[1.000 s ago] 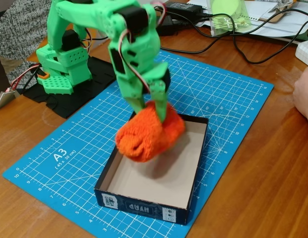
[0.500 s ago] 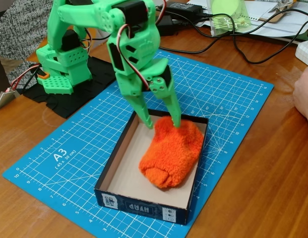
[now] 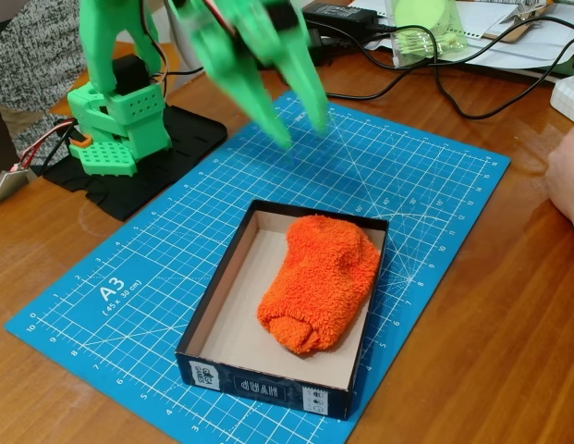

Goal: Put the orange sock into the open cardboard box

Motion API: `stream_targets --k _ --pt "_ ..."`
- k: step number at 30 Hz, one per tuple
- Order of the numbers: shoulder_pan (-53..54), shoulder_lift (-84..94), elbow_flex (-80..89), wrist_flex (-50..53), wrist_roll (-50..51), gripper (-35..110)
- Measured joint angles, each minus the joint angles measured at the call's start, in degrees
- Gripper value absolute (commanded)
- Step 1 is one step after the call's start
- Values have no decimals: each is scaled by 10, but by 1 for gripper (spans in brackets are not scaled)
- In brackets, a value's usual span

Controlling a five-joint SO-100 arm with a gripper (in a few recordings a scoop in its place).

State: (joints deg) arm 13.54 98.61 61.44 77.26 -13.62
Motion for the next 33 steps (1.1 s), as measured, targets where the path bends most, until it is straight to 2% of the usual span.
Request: stream_targets --k 3,6,8,11,14,16,19,33 --pt "-78 214 207 -112 39 0" --pt "-124 455 477 -272 88 0" --pt "-124 609 662 -330 75 0" --pt "-157 756 934 -319 28 0" --pt "-153 885 1100 -228 30 0" --pt "-150 916 1127 -165 57 0" --pt "-151 929 1136 -134 79 0" --pt "-156 940 1136 -124 83 0"
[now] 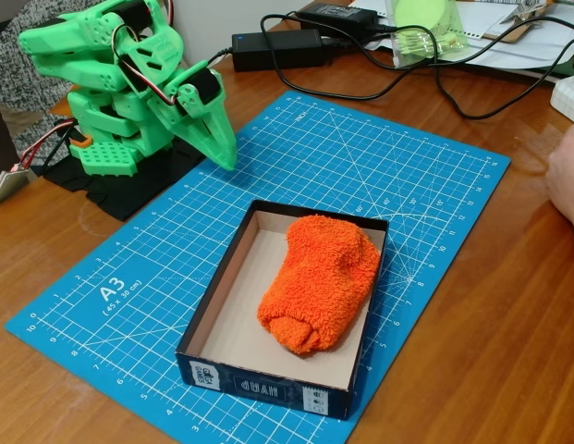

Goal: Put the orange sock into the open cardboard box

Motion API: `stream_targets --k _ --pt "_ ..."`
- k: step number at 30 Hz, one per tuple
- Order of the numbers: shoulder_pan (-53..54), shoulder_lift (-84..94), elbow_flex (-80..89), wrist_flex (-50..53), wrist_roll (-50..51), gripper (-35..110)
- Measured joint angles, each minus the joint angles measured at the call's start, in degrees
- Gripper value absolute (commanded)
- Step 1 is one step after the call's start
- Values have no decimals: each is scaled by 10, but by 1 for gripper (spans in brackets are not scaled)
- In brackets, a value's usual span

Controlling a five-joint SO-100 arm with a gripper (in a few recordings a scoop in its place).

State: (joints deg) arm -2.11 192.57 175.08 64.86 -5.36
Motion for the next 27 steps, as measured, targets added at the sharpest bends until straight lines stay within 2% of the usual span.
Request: stream_targets --k 27 --pt "54 0 0 0 54 0"
